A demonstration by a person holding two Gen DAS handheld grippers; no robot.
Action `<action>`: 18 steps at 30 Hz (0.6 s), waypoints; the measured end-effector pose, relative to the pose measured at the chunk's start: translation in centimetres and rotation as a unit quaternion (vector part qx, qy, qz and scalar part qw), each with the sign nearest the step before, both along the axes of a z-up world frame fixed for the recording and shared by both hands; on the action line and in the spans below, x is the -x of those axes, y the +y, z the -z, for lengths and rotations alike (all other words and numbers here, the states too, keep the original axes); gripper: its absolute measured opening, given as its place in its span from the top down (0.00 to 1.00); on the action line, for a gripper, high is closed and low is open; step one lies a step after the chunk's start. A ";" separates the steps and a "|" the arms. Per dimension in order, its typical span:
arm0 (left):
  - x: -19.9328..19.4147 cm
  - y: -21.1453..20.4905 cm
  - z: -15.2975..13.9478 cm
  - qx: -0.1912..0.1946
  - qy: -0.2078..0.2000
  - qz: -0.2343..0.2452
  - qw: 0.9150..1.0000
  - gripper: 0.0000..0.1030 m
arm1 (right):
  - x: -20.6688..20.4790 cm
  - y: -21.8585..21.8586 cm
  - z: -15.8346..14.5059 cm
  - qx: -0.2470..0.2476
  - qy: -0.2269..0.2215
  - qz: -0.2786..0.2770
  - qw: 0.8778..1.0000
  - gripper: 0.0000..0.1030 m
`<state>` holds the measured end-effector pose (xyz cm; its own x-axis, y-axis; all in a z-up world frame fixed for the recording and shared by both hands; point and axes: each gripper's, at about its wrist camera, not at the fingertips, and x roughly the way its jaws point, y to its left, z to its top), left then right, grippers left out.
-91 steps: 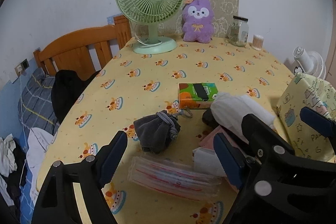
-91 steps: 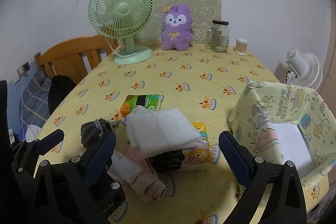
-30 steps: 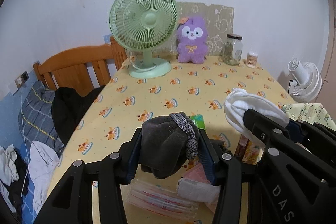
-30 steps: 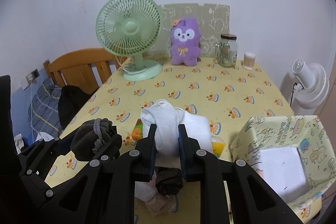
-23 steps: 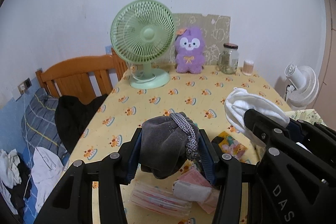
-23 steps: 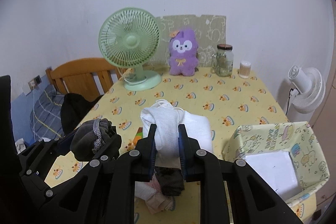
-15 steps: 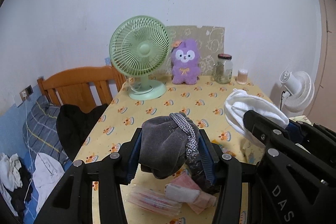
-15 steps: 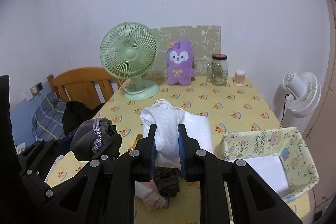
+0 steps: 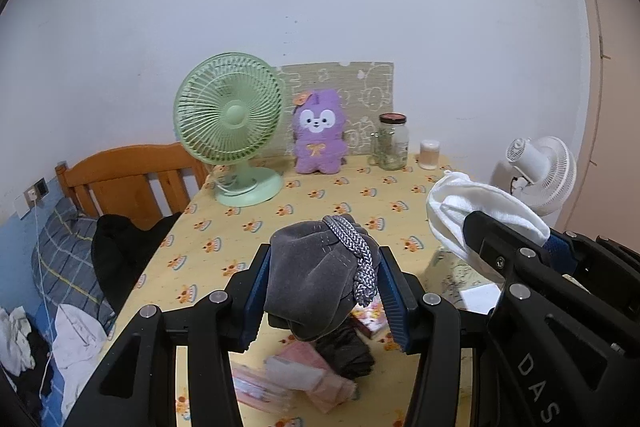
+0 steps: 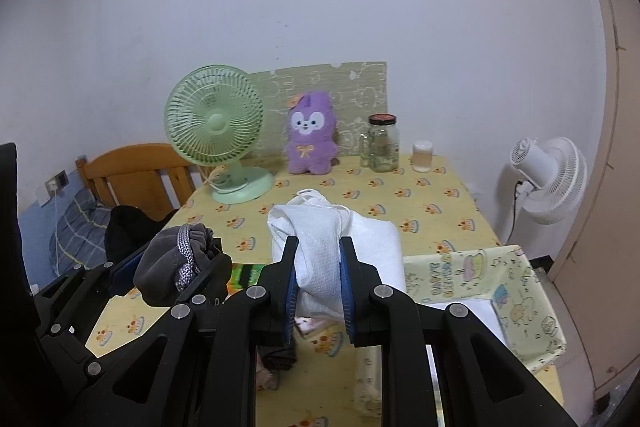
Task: Organize soft objects
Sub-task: 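Carry the glove and white cloth in both grippers over the gift box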
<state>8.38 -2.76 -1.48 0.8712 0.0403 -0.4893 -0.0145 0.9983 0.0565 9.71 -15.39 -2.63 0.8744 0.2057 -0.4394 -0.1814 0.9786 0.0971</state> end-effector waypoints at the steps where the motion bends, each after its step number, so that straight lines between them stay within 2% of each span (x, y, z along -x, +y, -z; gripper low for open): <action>1: -0.1 -0.3 0.0 -0.001 0.000 0.003 1.000 0.49 | 0.0 -0.4 0.0 -0.001 0.000 0.003 1.000 0.79; 18: -1.5 -5.5 0.7 -0.003 0.009 0.042 0.999 0.50 | -1.1 -5.6 0.9 -0.007 0.009 0.041 0.999 0.79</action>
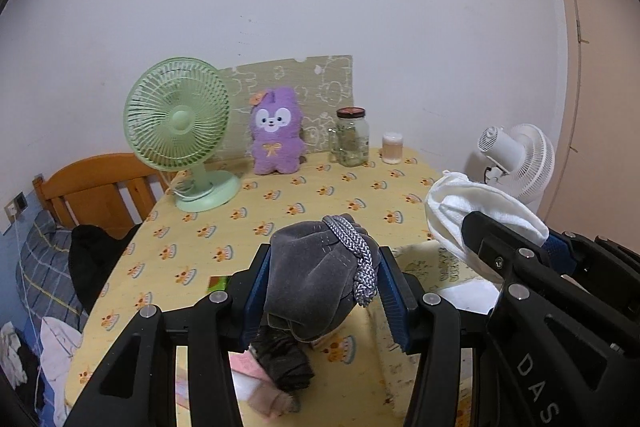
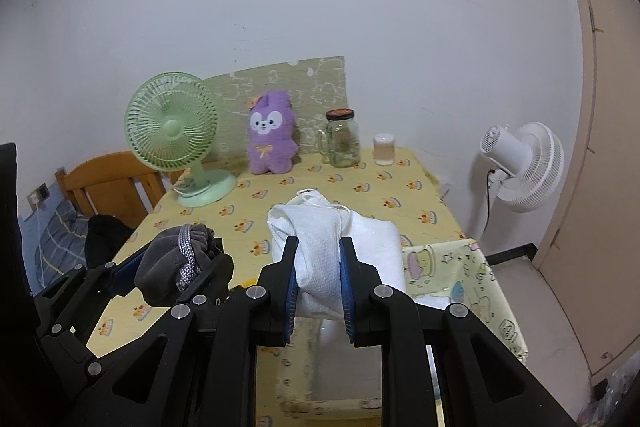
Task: Organize soft objects
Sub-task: 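Carry the glove and white cloth in both grippers over the gift box, then lower both items into the gift box and open both grippers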
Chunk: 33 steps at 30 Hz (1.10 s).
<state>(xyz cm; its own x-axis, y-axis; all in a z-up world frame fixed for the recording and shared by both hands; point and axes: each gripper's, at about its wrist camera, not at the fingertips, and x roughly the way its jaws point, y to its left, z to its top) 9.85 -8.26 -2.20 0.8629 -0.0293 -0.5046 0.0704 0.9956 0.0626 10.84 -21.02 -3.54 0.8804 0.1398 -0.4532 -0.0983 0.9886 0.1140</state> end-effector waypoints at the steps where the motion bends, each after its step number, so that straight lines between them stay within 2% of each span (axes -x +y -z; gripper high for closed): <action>1: -0.2 -0.5 0.1 0.000 0.001 0.003 1.000 0.49 | -0.1 -0.3 0.1 0.000 0.001 0.002 1.000 0.79; 17: -2.7 -5.3 2.2 -0.011 0.032 0.046 0.998 0.49 | -1.9 -5.0 2.5 -0.006 0.027 0.043 0.999 0.79; 26: -4.0 -7.8 4.0 -0.018 0.062 0.073 0.995 0.49 | -2.8 -7.4 4.3 -0.016 0.051 0.065 0.996 0.79; 31: -4.6 -8.8 5.0 -0.014 0.085 0.090 0.992 0.45 | -3.1 -8.5 5.2 -0.027 0.062 0.071 0.995 0.79; 33: -4.8 -8.9 5.3 -0.015 0.092 0.091 0.991 0.37 | -3.1 -8.6 5.4 -0.030 0.064 0.070 0.995 0.79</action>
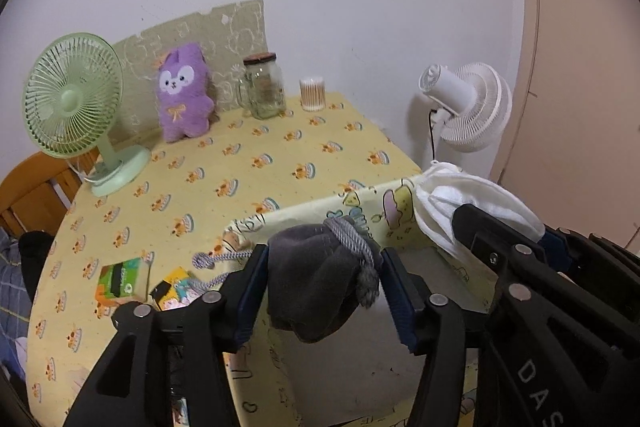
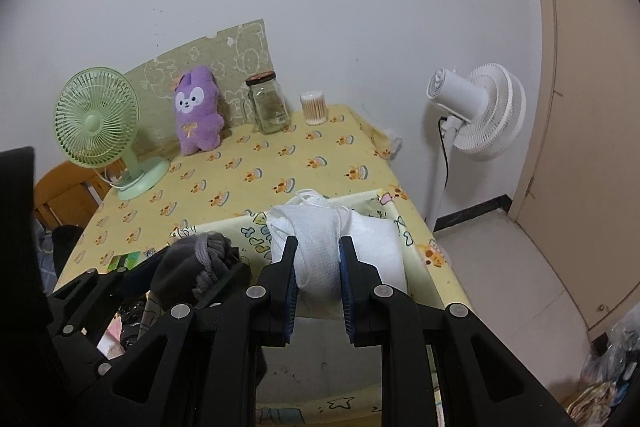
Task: Organize soft objects
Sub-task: 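Lower both items into the gift box and open both grippers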
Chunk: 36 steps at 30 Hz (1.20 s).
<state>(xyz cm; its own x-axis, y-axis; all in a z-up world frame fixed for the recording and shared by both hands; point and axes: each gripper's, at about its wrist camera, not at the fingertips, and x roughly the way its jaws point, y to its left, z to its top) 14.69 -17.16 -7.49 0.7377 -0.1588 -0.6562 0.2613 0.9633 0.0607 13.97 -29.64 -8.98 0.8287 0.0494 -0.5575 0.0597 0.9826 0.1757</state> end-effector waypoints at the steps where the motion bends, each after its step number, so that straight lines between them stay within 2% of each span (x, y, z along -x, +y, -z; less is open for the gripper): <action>1: -0.1 0.0 0.1 -0.002 0.003 0.001 1.000 0.33 | 0.0 0.0 0.2 -0.002 0.002 -0.001 1.000 0.79; 3: -0.1 -0.1 0.3 -0.006 0.008 0.000 1.000 0.22 | -0.2 -0.1 0.3 -0.006 0.003 -0.004 1.000 0.79; 5: -0.1 -0.1 0.3 -0.012 0.014 0.001 1.000 0.17 | -0.3 0.0 0.5 -0.009 0.003 -0.008 1.000 0.79; 11: -0.1 0.3 0.4 -0.008 0.027 0.008 1.000 0.17 | -0.3 0.2 0.4 -0.013 -0.016 -0.020 1.000 0.76; 13: -0.2 0.4 0.4 -0.004 0.029 0.008 1.000 0.17 | -0.4 0.4 0.2 -0.009 -0.017 -0.022 1.000 0.71; 15: -0.2 0.5 0.4 0.000 0.031 0.010 0.999 0.17 | -0.6 0.3 0.2 -0.007 -0.015 -0.018 1.000 0.53; 18: 0.2 0.6 0.1 -0.001 0.026 0.011 1.000 0.15 | -0.7 0.3 0.3 -0.009 -0.013 -0.013 1.000 0.34; 21: 0.4 0.7 -0.1 -0.001 0.022 0.010 1.000 0.14 | -0.7 0.3 0.3 -0.013 -0.007 -0.012 1.000 0.27; 26: 0.9 1.0 -0.5 0.000 0.015 0.009 1.000 0.14 | -0.2 0.8 0.0 -0.015 -0.001 -0.009 1.000 0.22; 31: 1.8 1.5 -1.2 0.002 0.000 0.010 1.000 0.07 | 0.9 1.4 -0.7 -0.010 -0.012 -0.007 1.000 0.21; 36: 3.1 2.3 -2.0 0.008 -0.017 0.008 1.000 0.04 | 2.3 2.0 -1.4 -0.001 -0.025 -0.001 1.000 0.14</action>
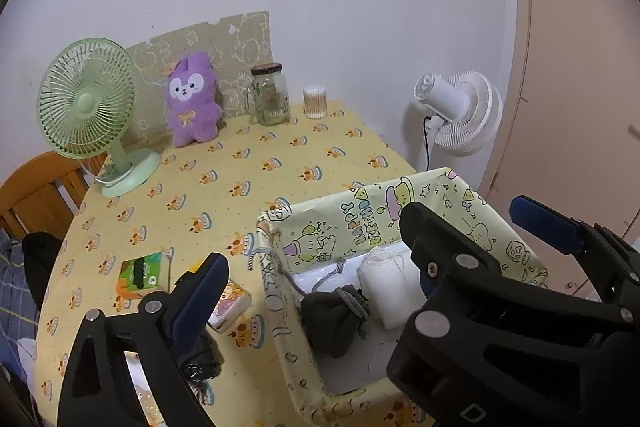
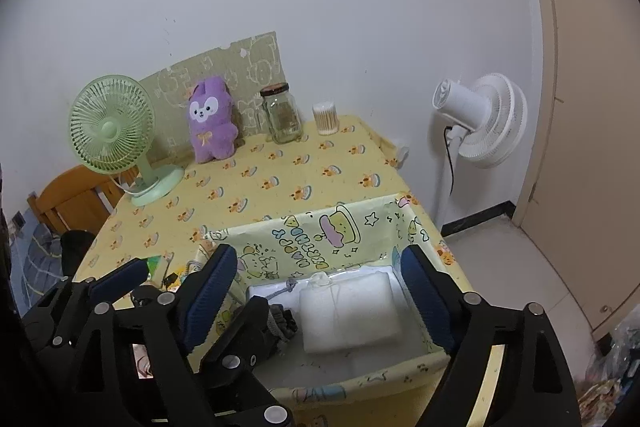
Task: Organize soft objects
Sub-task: 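Lower both items into the gift box and open both grippers, then withdraw both grippers from the box back toward the pile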
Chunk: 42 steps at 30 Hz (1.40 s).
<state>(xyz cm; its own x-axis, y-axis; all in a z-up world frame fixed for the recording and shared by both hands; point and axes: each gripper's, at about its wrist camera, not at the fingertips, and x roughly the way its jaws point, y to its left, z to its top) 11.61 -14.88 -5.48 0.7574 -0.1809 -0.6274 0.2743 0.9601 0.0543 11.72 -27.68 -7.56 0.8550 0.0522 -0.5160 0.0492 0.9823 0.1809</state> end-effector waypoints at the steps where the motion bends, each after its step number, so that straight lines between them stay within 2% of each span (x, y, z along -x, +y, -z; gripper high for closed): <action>1: 0.2 0.2 -0.1 0.002 -0.002 -0.001 1.000 0.04 | 0.2 0.1 -0.2 0.000 -0.003 0.001 1.000 0.14; 8: 2.0 1.5 -1.2 0.011 -0.021 -0.003 1.000 0.00 | 2.2 1.0 -1.4 0.006 -0.026 0.014 1.000 0.04; 14: 3.3 2.3 -2.0 0.016 -0.033 -0.006 0.999 0.00 | 3.5 1.9 -2.4 0.013 -0.038 0.016 0.999 0.00; 23: 5.6 4.0 -3.3 0.015 -0.059 -0.001 0.998 0.00 | 4.9 4.1 -3.4 0.028 -0.042 -0.025 0.998 0.00; 31: 7.2 5.8 -3.8 0.016 -0.077 -0.012 0.997 0.00 | 6.3 6.4 -4.1 0.048 -0.057 -0.040 0.996 0.00; 36: 7.5 7.1 -3.7 0.020 -0.077 -0.019 0.997 0.00 | 6.9 7.7 -4.2 0.059 -0.062 -0.044 0.995 0.00; 42: 7.8 8.7 -3.3 0.024 -0.074 -0.027 0.997 0.00 | 6.8 9.1 -3.6 0.048 -0.052 -0.068 0.995 0.00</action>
<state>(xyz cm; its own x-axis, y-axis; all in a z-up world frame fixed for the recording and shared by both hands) 3.82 -6.15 -2.20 0.8510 -0.1639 -0.4990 0.2137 0.9759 0.0438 4.92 -18.62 -3.94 0.8928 0.1249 -0.4328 -0.0990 0.9917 0.0820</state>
